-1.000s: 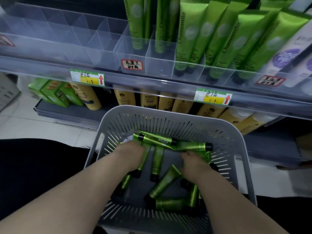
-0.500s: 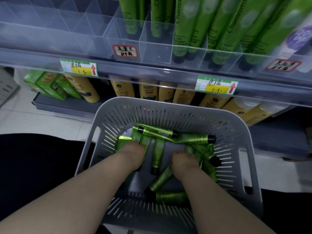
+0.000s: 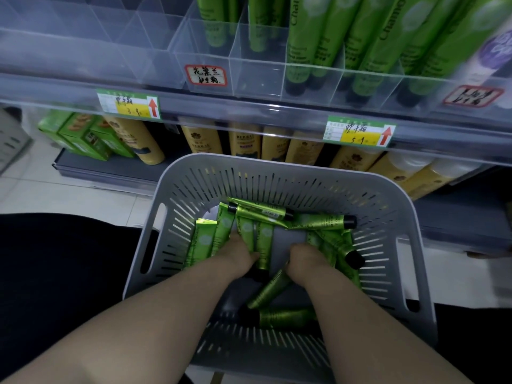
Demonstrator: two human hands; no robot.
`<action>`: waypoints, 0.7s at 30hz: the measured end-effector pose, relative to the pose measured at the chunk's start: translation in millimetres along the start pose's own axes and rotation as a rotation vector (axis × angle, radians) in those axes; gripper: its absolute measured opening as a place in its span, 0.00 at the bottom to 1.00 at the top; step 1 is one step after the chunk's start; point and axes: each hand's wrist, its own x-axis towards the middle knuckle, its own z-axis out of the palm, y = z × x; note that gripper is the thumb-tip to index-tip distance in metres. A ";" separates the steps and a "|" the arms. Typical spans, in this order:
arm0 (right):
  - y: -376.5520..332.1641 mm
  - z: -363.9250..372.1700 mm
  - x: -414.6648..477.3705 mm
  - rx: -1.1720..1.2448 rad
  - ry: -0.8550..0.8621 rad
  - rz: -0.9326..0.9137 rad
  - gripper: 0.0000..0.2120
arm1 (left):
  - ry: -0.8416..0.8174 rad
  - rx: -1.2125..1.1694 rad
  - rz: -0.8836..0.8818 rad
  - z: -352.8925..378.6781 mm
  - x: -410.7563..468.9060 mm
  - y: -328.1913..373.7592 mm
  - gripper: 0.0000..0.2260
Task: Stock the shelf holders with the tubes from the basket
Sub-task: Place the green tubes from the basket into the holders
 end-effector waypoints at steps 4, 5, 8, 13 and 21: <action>2.7 1.3 1.6 0.123 -0.019 0.015 0.17 | -0.014 -0.154 -0.063 -1.7 3.2 2.0 0.34; 3.4 1.0 1.8 0.156 -0.015 0.010 0.16 | -0.031 -0.202 -0.077 -2.5 4.2 2.2 0.34; 4.8 0.4 0.2 0.312 0.002 0.004 0.15 | -0.141 -0.409 -0.118 -11.1 -0.7 5.5 0.22; -1.2 -3.6 -15.7 0.661 -0.019 -0.022 0.10 | -0.302 -0.429 -0.102 -32.3 -20.2 1.8 0.17; -11.2 -23.3 -37.9 0.753 0.266 -0.191 0.03 | -0.180 -0.610 0.026 -43.4 -58.1 10.0 0.17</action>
